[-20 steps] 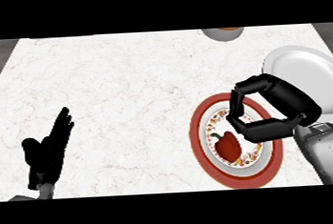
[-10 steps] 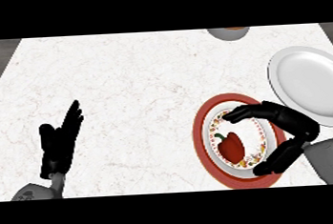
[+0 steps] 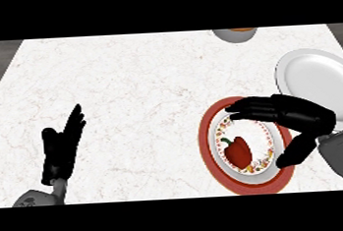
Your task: Pick the bell pepper from the plate and place it in the plate
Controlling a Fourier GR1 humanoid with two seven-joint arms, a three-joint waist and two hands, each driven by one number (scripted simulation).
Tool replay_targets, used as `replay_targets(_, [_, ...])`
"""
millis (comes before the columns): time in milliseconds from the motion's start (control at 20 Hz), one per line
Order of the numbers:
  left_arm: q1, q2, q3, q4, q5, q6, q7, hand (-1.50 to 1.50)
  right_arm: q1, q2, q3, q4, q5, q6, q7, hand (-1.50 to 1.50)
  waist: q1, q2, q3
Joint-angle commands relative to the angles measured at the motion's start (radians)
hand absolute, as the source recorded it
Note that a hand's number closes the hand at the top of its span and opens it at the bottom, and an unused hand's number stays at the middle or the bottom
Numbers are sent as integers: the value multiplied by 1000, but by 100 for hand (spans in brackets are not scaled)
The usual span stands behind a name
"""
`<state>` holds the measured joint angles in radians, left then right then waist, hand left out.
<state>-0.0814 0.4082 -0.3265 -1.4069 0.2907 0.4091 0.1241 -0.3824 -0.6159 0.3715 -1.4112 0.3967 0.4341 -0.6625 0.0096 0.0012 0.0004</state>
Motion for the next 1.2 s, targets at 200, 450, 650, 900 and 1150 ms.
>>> replay_targets(200, [-46,-45,-19,11,-54,28,38,0,-122,-15,140,-39,162,182,168,-150,-6,-1,-1])
replay_targets(450, [5,-66,-3,-6,-75,14,35,0,-162,59,161,47,257,204,162,-150,-2,0,0])
replay_targets(650, [46,-45,60,-12,-54,-65,-14,0,-103,71,157,59,325,174,142,-150,-3,-1,-1])
replay_targets(900, [9,-83,74,-15,-115,-42,62,0,-93,157,159,80,393,154,151,-150,-4,-1,0])
replay_targets(1150, [17,-77,119,1,-103,-123,12,0,-93,157,162,107,444,162,117,-150,-6,-1,-1])
